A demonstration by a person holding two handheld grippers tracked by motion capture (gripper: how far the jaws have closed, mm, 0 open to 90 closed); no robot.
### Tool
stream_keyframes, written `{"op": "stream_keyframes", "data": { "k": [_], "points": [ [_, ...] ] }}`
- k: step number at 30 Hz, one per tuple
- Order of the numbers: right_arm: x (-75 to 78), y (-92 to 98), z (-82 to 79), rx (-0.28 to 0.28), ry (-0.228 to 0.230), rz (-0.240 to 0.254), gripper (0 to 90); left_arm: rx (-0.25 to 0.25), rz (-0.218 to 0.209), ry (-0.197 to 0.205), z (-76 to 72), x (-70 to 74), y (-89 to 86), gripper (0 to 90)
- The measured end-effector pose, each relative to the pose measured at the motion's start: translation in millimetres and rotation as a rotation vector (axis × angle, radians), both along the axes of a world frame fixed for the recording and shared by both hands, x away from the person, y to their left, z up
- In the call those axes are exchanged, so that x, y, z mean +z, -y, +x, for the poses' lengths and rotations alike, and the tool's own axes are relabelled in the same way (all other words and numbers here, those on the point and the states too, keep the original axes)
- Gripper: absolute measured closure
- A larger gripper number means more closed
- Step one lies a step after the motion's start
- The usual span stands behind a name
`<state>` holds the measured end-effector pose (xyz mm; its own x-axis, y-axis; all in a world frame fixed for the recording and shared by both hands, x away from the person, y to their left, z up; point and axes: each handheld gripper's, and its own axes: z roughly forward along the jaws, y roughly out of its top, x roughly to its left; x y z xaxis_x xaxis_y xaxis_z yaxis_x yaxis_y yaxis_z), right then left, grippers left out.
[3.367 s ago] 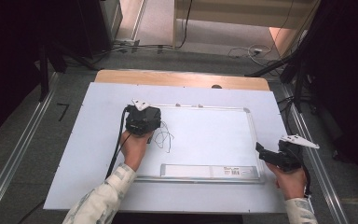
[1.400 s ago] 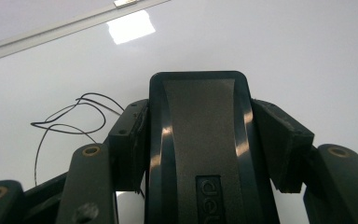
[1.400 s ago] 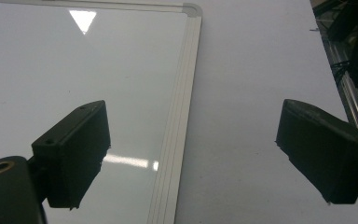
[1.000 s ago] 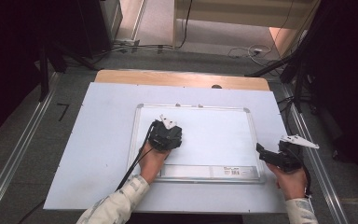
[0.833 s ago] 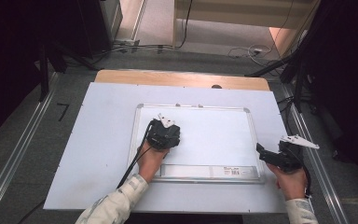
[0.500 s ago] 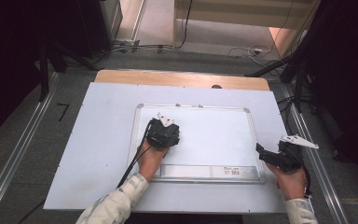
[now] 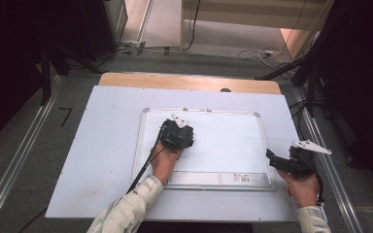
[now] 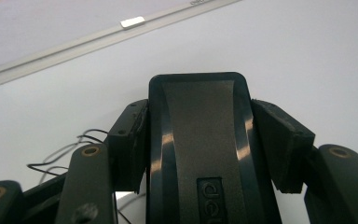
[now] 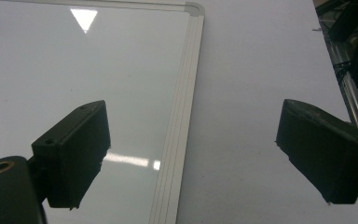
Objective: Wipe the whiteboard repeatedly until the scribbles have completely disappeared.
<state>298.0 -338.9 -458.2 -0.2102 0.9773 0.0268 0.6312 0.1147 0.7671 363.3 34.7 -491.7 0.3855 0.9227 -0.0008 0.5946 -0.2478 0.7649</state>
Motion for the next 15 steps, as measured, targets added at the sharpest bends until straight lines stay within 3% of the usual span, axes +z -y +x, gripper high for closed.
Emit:
{"op": "stream_keyframes", "data": {
  "k": [7,10,15],
  "points": [
    [-0.3,4.0,-1.6,-0.009,-0.001,0.004,8.4,0.036,0.01,0.001,8.2,0.7,-15.9,40.1],
    [-0.2,4.6,-2.0,-0.013,-0.002,0.006,8.4,0.038,0.022,0.008,4.0,0.4,-12.4,40.9],
    [-0.2,2.0,-1.3,-0.008,0.0,0.002,8.4,-0.001,0.022,0.008,-6.4,0.1,-0.2,41.0]
  ]
}}
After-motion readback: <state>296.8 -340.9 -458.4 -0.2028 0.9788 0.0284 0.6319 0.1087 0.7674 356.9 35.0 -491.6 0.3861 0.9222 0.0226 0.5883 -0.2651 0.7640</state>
